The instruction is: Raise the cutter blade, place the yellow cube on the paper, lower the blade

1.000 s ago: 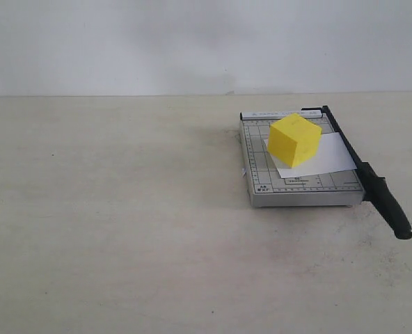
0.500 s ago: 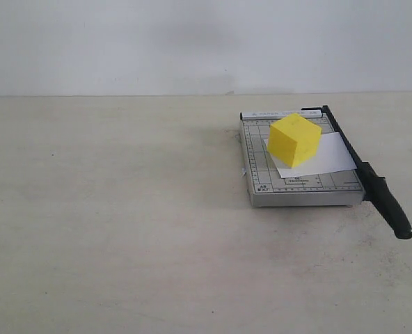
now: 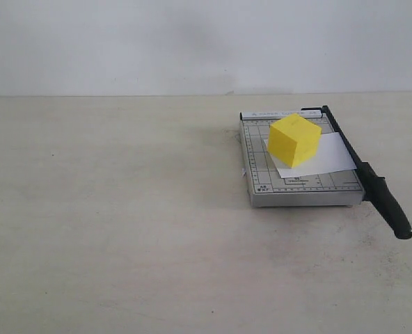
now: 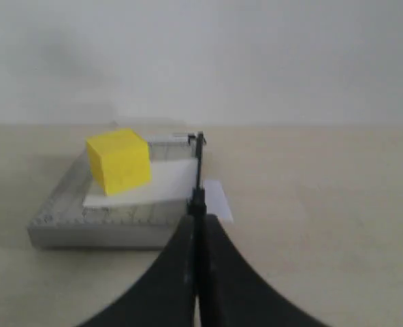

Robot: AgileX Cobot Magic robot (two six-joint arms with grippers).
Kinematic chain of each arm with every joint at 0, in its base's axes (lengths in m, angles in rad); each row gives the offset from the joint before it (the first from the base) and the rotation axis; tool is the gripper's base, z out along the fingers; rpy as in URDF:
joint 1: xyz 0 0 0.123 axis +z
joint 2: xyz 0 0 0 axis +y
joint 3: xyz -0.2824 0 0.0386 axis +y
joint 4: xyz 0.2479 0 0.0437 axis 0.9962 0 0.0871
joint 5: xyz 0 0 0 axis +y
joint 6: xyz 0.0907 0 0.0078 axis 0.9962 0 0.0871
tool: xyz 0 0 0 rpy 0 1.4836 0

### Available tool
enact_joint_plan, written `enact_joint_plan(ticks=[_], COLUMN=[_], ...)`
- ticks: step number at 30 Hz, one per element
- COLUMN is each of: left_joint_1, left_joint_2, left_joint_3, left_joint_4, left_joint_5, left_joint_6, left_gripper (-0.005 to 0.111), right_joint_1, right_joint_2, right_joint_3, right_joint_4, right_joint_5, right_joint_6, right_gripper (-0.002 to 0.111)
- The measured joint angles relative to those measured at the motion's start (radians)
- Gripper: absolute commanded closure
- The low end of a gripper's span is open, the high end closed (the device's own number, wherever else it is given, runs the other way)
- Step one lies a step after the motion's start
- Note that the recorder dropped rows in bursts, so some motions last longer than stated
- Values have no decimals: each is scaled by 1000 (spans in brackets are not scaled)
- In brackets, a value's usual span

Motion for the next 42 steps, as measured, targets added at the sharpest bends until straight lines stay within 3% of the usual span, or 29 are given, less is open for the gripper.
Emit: enact_joint_plan(ticks=[6, 27, 30, 34, 38, 42], left_joint_1=[0, -13, -73, -202, -310, -366], left_joint_2=[0, -37, -54, -59, -59, -59], left_joint_3=[0, 0, 0, 3, 39, 68], left_joint_4=[0, 0, 0, 3, 41, 51], left_joint_5=[0, 7, 62, 186, 206, 202], left_joint_6=[0, 0, -2, -2, -2, -31], left_gripper=[102, 102, 102, 102, 102, 102], right_joint_1=[-55, -57, -57, -57, -57, -57], right_joint_2=[0, 0, 0, 0, 0, 0], right_joint_3=[2, 2, 2, 2, 2, 2], right_joint_4=[-95, -50, -50, -50, -50, -50], right_joint_5=[98, 103, 103, 103, 103, 103], right_joint_6=[-52, -60, -60, -60, -60, -60], right_gripper=[108, 108, 108, 108, 108, 108])
